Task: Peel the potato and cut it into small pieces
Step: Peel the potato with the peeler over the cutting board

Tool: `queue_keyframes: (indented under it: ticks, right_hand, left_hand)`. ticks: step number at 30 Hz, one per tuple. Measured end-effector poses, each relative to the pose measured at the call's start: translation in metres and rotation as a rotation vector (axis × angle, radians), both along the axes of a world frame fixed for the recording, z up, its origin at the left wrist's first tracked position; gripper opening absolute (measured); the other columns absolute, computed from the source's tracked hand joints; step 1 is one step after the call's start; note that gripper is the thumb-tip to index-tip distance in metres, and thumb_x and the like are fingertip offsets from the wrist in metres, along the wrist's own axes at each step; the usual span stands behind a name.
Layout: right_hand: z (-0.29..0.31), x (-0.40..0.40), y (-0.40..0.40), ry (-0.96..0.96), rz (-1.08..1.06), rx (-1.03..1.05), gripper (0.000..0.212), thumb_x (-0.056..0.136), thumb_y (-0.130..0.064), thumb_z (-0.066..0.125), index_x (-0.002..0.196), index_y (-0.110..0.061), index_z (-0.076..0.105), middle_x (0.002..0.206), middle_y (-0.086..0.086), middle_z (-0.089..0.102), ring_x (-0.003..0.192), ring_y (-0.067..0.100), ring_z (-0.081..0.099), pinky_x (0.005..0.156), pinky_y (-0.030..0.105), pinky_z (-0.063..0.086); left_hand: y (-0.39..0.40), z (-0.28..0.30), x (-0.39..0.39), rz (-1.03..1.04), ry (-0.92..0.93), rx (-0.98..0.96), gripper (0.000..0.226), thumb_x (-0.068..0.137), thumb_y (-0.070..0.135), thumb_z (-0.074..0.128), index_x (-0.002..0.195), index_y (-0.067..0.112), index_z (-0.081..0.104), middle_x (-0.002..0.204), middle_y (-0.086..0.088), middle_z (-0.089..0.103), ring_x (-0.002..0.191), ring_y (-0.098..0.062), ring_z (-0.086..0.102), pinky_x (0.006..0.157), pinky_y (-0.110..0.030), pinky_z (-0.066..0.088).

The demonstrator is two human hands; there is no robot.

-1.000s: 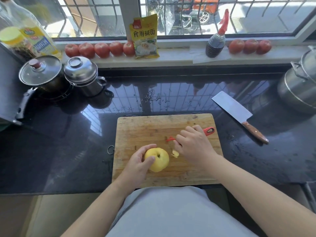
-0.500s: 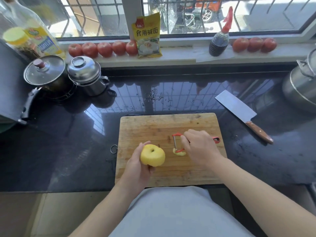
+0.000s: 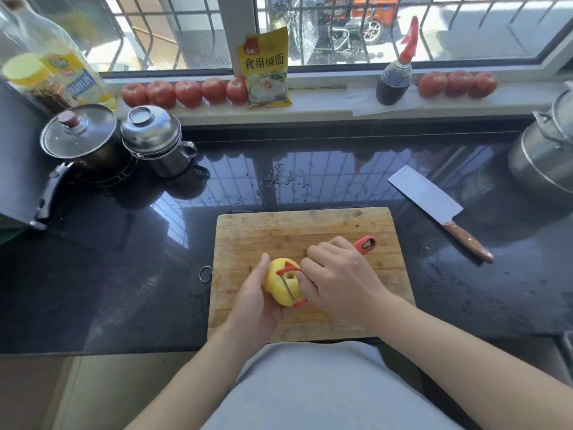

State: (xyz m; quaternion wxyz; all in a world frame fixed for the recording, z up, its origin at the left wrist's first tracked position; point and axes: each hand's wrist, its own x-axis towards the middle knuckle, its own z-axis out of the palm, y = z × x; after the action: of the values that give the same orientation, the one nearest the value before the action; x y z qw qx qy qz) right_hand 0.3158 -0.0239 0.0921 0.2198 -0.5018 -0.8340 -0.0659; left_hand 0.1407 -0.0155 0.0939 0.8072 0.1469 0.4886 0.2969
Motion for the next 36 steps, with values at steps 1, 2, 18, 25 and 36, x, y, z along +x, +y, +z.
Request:
queue_keyframes:
  ticks: [1, 2, 18, 25, 36]
  right_hand:
    - [0.000, -0.002, 0.000, -0.003, -0.008, 0.013, 0.038, 0.102, -0.028, 0.048, 0.067, -0.015, 0.053, 0.067, 0.001, 0.051, 0.059, 0.022, 0.045, 0.063, 0.041, 0.040]
    - [-0.001, -0.004, -0.001, -0.007, -0.015, 0.020, 0.038, 0.102, -0.028, 0.049, 0.067, -0.015, 0.053, 0.067, 0.001, 0.051, 0.059, 0.022, 0.045, 0.063, 0.041, 0.041]
    - [-0.046, 0.056, 0.018, -0.214, -0.288, -0.090, 0.039, 0.102, -0.029, 0.046, 0.067, -0.017, 0.058, 0.066, -0.001, 0.056, 0.060, 0.024, 0.054, 0.065, 0.038, 0.037]
    - [-0.054, 0.073, 0.021, -0.340, -0.549, -0.329, 0.035, 0.105, -0.034, 0.039, 0.082, -0.019, 0.062, 0.081, 0.001, 0.062, 0.074, 0.027, 0.058, 0.073, 0.042, 0.041]
    - [-0.019, 0.039, 0.002, 0.026, -0.219, -0.142, 0.040, 0.103, -0.029, 0.044, 0.065, -0.018, 0.053, 0.063, -0.007, 0.045, 0.059, 0.018, 0.040, 0.070, 0.036, 0.039]
  left_hand:
    - [-0.001, 0.001, 0.000, -0.007, 0.013, 0.011, 0.060, 0.106, 0.053, 0.043, 0.120, -0.001, 0.065, 0.104, -0.020, 0.070, 0.094, -0.029, 0.069, 0.092, -0.050, 0.056]
    - [-0.001, 0.001, 0.001, -0.011, 0.046, 0.023, 0.059, 0.106, 0.053, 0.043, 0.119, 0.000, 0.066, 0.101, -0.020, 0.071, 0.092, -0.028, 0.069, 0.089, -0.049, 0.056]
    - [0.004, -0.004, 0.000, -0.046, 0.309, 0.107, 0.057, 0.109, 0.047, 0.037, 0.124, -0.003, 0.060, 0.106, -0.029, 0.074, 0.071, -0.042, 0.072, 0.048, -0.031, 0.050]
    - [0.010, -0.009, -0.002, -0.041, 0.057, -0.118, 0.050, 0.098, 0.039, 0.041, 0.121, 0.000, 0.061, 0.111, -0.022, 0.070, 0.077, -0.041, 0.068, 0.050, -0.030, 0.047]
    - [0.009, -0.013, -0.014, -0.132, 0.016, -0.124, 0.059, 0.099, 0.054, 0.040, 0.125, 0.006, 0.062, 0.113, -0.023, 0.068, 0.052, -0.027, 0.051, 0.043, -0.024, 0.033]
